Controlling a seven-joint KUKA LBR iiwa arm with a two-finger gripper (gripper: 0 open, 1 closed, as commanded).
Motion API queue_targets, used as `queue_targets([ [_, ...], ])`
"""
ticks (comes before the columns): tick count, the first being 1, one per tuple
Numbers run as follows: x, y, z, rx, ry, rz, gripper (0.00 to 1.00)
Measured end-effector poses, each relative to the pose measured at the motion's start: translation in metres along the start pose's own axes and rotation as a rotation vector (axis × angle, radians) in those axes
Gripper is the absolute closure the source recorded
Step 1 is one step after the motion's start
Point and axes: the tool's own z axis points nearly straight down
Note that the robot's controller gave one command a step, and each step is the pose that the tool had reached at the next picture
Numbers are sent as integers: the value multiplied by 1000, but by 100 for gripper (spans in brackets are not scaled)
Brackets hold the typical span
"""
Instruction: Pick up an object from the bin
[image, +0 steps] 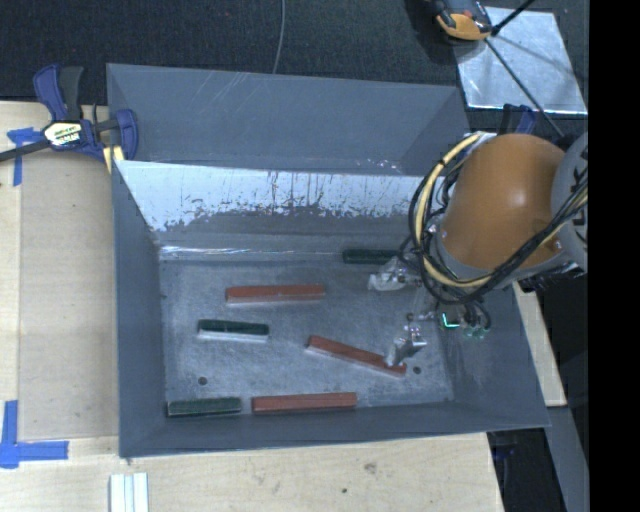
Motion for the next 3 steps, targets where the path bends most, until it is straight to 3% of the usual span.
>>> queue_targets([
  [1,-2,0,-4,1,-9,-1,0],
  [2,-3,2,36,2,-17,-50,0],
  [3,-12,-11,107,1,-42,24,100],
])
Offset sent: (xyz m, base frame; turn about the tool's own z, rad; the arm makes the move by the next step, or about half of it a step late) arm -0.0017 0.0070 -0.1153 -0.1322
